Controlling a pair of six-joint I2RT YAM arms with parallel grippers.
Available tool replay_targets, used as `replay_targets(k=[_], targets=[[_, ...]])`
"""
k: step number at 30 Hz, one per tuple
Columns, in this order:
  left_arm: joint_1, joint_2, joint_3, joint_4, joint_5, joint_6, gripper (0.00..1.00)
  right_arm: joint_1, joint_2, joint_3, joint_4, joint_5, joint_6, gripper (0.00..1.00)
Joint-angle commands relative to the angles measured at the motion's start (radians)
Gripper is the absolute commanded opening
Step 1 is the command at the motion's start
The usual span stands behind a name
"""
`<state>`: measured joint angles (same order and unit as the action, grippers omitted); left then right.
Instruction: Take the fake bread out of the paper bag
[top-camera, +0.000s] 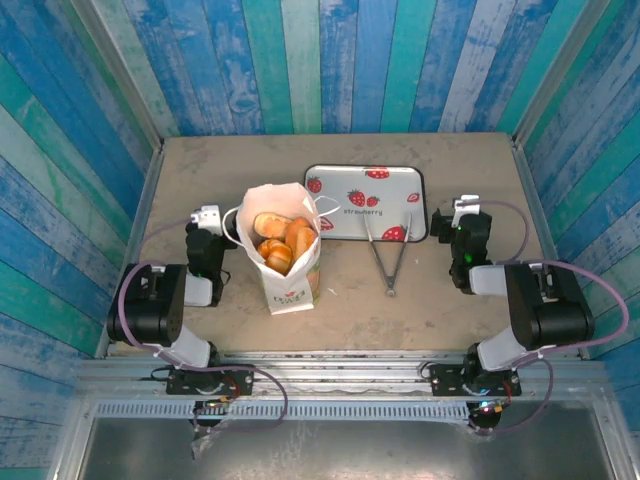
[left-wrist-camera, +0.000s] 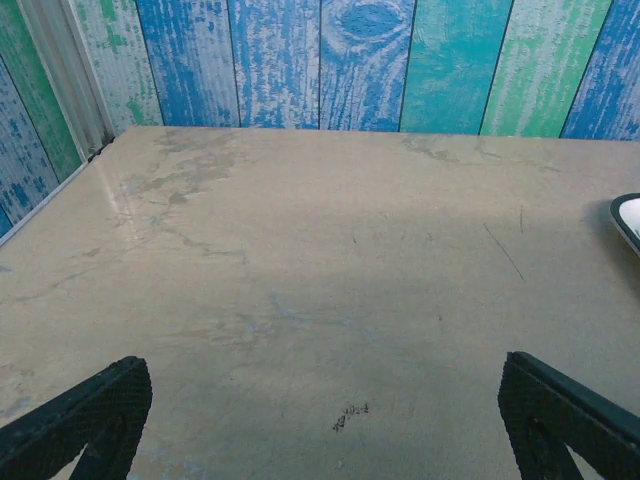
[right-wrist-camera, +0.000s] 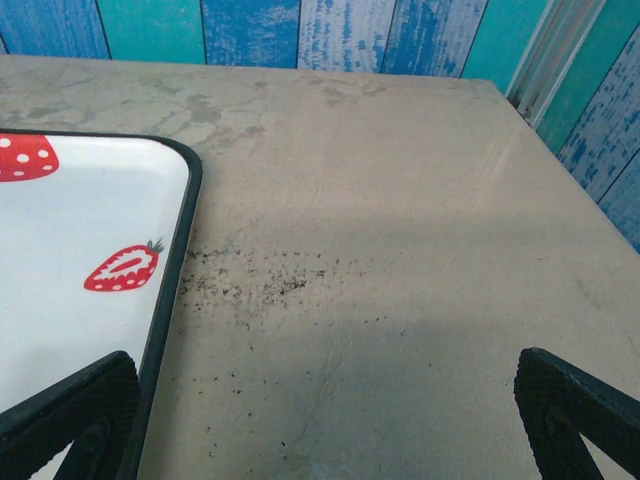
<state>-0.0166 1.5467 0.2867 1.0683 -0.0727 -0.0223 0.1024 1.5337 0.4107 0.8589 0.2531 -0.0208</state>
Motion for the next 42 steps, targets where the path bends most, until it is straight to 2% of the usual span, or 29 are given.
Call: replay_targets(k=[1, 28, 33, 39, 42], targets=[[0.005, -0.045, -0.011, -0.004, -0.007, 0.001, 0.94, 0.005, -0.018, -0.013, -0.005, -0.005, -0.011, 1.00], [0.004, -0.046, -0.011, -0.004, -0.006, 0.000, 0.94, 0.006, -0.018, -0.013, -0.005, -0.005, -0.011, 1.00], [0.018, -0.046, -0.015, 0.005, 0.029, -0.007, 0.94, 0.005, -0.020, -0.014, -0.005, -0.005, -0.011, 1.00], [0.036, -0.088, -0.006, -0.042, 0.008, -0.041, 0.94, 0.005, -0.021, -0.015, -0.002, -0.005, -0.011, 1.00], [0.036, -0.135, 0.010, -0.118, -0.027, -0.057, 0.94, 0.005, -0.021, -0.016, -0.003, -0.005, -0.011, 1.00]])
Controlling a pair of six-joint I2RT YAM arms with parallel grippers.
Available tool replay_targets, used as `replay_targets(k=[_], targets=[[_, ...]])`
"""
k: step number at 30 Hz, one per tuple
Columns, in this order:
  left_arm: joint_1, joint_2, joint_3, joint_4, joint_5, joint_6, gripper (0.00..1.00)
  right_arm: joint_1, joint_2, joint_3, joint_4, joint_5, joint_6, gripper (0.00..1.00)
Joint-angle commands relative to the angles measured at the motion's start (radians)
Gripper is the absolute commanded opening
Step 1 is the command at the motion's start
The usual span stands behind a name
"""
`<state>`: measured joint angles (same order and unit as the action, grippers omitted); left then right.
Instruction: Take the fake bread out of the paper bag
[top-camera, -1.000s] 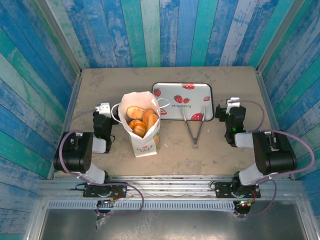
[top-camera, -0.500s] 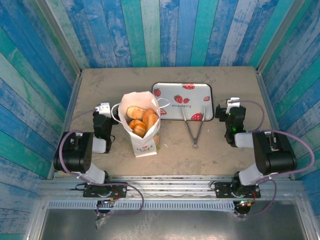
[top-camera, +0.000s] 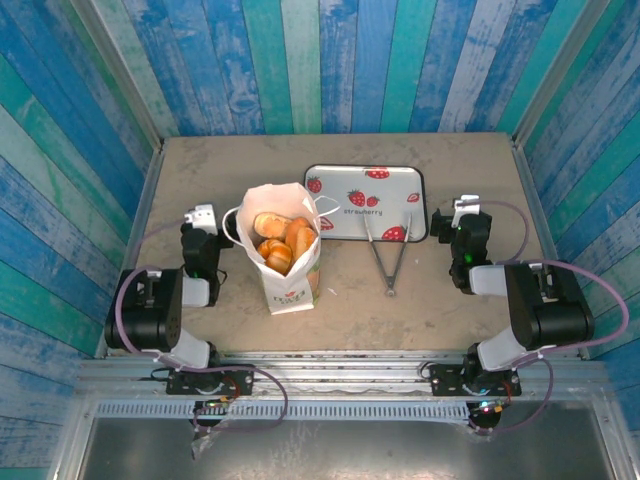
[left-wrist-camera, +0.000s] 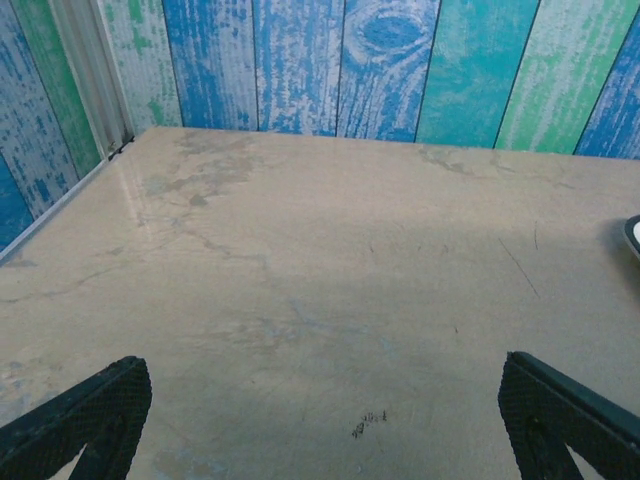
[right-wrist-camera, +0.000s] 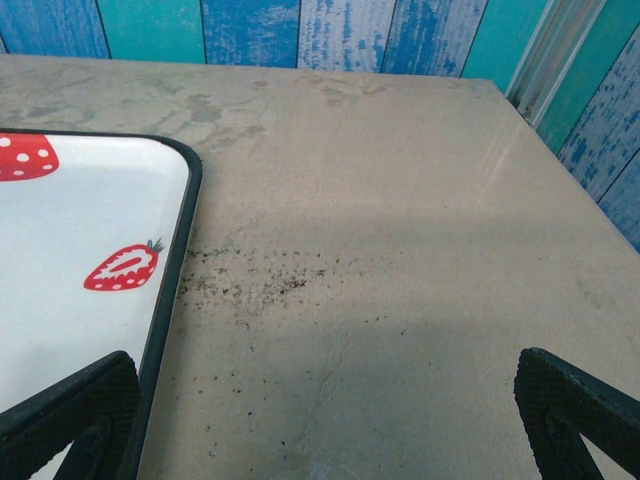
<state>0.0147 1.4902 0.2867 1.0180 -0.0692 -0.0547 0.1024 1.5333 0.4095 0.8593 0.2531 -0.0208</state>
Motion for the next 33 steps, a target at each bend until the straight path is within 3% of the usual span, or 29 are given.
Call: replay_targets(k=[1, 6, 10, 15, 17, 25, 33], targets=[[0.005, -0.095, 0.017, -0.096, -0.046, -0.034, 0.94, 0.006, -0.021, -0.015, -0.002, -0.005, -0.011, 1.00], [0.005, -0.228, 0.058, -0.306, -0.134, -0.115, 0.94, 0.005, -0.023, -0.011, 0.002, 0.004, -0.008, 1.00], [0.004, -0.402, 0.108, -0.522, -0.248, -0.223, 0.94, 0.006, -0.115, 0.057, -0.196, 0.051, 0.008, 1.00], [0.004, -0.555, 0.201, -0.755, -0.295, -0.446, 0.94, 0.006, -0.211, 0.098, -0.343, 0.103, 0.044, 1.00], [0.004, -0.580, 0.287, -0.923, -0.311, -0.558, 0.94, 0.008, -0.257, 0.147, -0.456, 0.090, 0.063, 1.00], [0.004, -0.686, 0.609, -1.419, -0.059, -0.519, 0.94, 0.055, -0.374, 0.360, -0.903, 0.049, 0.136, 1.00], [0.004, -0.725, 0.961, -1.794, 0.256, -0.453, 0.94, 0.207, -0.379, 0.564, -1.237, 0.108, 0.245, 1.00]])
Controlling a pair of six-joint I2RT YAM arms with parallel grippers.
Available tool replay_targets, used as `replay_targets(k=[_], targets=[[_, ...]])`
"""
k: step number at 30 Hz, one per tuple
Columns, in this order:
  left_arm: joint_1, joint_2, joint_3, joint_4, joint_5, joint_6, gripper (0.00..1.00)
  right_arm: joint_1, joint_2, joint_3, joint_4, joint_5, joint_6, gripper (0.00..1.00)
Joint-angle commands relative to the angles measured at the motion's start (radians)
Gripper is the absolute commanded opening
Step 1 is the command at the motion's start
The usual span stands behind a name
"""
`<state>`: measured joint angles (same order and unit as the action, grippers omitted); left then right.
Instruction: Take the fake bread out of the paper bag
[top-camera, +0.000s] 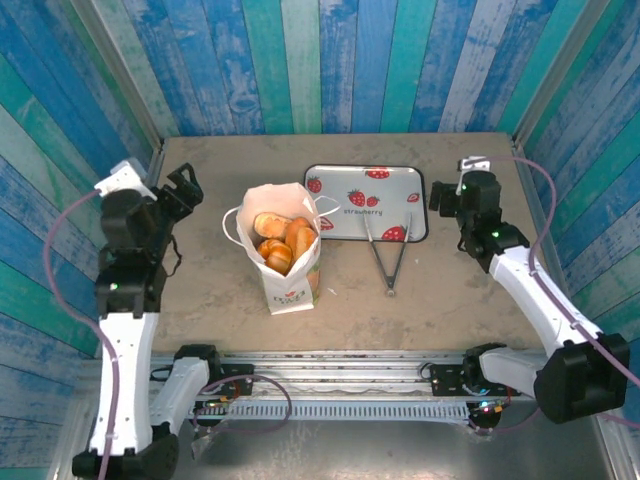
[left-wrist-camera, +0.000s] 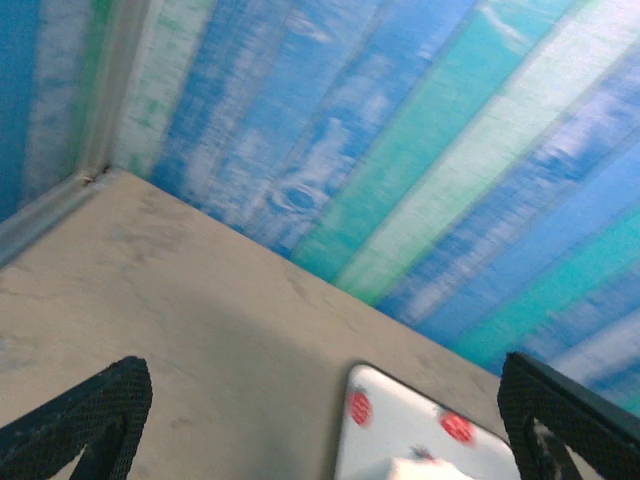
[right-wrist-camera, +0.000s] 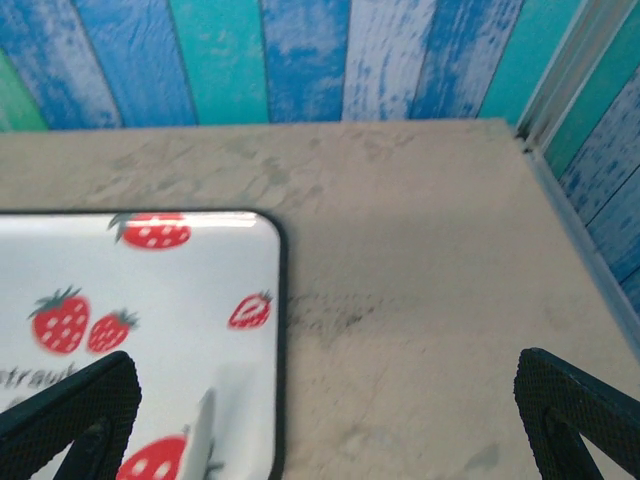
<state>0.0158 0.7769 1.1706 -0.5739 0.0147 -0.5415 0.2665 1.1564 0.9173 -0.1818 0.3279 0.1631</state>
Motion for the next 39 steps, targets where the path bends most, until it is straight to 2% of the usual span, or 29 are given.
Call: replay_targets(k=[1, 3, 5, 12, 18, 20, 25, 31, 36, 39], targets=[[0.003, -0.007, 0.104, -0.215, 0.235, 0.041, 0.96, 0.066, 0.001, 0.072, -0.214, 0.037, 0.072, 1.00], [0.003, 0.005, 0.139, -0.231, 0.353, 0.047, 1.00, 0.101, 0.010, 0.104, -0.240, 0.038, 0.096, 1.00], [0.001, 0.018, 0.155, -0.276, 0.395, 0.059, 0.99, 0.125, 0.026, 0.126, -0.255, 0.039, 0.112, 1.00], [-0.048, 0.030, 0.108, -0.394, 0.343, 0.045, 1.00, 0.182, 0.085, 0.175, -0.271, 0.055, 0.119, 1.00], [-0.149, 0.054, 0.041, -0.403, 0.304, 0.017, 0.92, 0.260, 0.122, 0.218, -0.288, 0.123, 0.099, 1.00], [-0.215, 0.070, 0.020, -0.390, 0.271, 0.004, 0.91, 0.275, 0.129, 0.223, -0.289, 0.132, 0.098, 1.00], [-0.391, 0.158, 0.010, -0.417, 0.072, -0.007, 0.91, 0.300, 0.134, 0.227, -0.284, 0.138, 0.101, 1.00], [-0.409, 0.216, -0.018, -0.408, -0.061, 0.004, 0.74, 0.321, 0.121, 0.215, -0.280, 0.158, 0.098, 1.00], [-0.409, 0.274, -0.004, -0.415, -0.146, 0.032, 0.66, 0.326, 0.108, 0.199, -0.269, 0.156, 0.101, 1.00], [-0.409, 0.308, 0.016, -0.423, -0.189, 0.054, 0.57, 0.326, 0.109, 0.197, -0.268, 0.156, 0.103, 1.00]])
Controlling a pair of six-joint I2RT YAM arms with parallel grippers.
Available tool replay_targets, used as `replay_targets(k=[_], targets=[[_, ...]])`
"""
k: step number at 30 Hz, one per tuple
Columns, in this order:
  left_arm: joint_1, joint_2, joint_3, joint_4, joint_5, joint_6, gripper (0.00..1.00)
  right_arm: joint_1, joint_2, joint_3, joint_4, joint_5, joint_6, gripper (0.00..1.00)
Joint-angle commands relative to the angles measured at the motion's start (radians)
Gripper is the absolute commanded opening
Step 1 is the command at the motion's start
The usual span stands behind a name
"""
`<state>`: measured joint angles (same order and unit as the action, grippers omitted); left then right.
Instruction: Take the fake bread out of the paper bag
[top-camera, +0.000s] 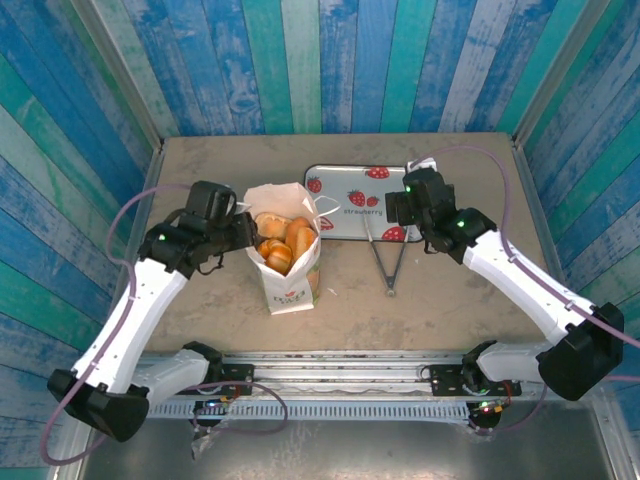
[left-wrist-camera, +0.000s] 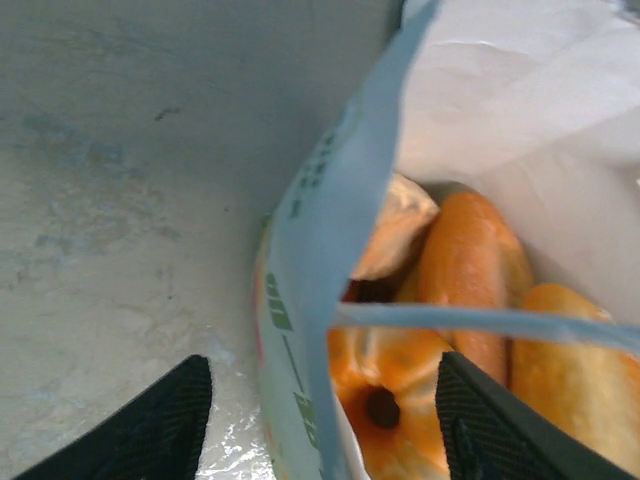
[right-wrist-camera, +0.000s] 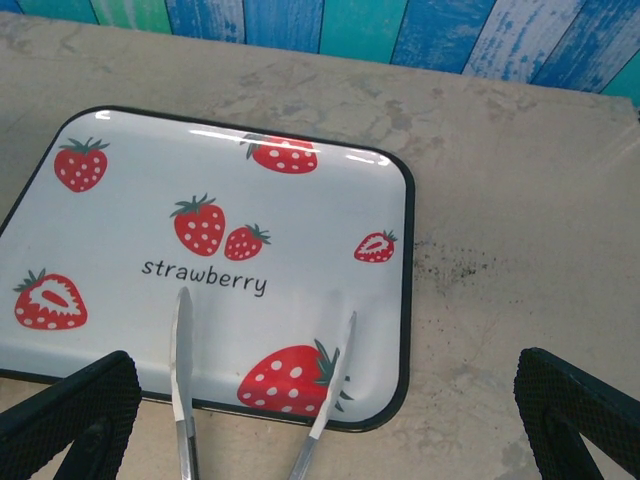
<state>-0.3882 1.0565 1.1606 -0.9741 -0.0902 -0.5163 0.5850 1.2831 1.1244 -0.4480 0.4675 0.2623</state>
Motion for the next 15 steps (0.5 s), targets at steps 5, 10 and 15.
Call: replay_targets(k=[5, 10, 15], targets=[[-0.005, 0.077, 0.048, -0.038, -0.129, 0.059, 0.46, 0.007, -0.014, -0.015, 0.001, 0.017, 0.011, 1.00], [-0.005, 0.119, 0.060, -0.032, -0.156, 0.079, 0.29, 0.007, -0.004, -0.010, 0.009, 0.016, 0.008, 1.00], [-0.005, 0.149, 0.102, -0.042, -0.221, 0.100, 0.12, 0.007, 0.008, -0.004, 0.009, 0.016, 0.004, 1.00]])
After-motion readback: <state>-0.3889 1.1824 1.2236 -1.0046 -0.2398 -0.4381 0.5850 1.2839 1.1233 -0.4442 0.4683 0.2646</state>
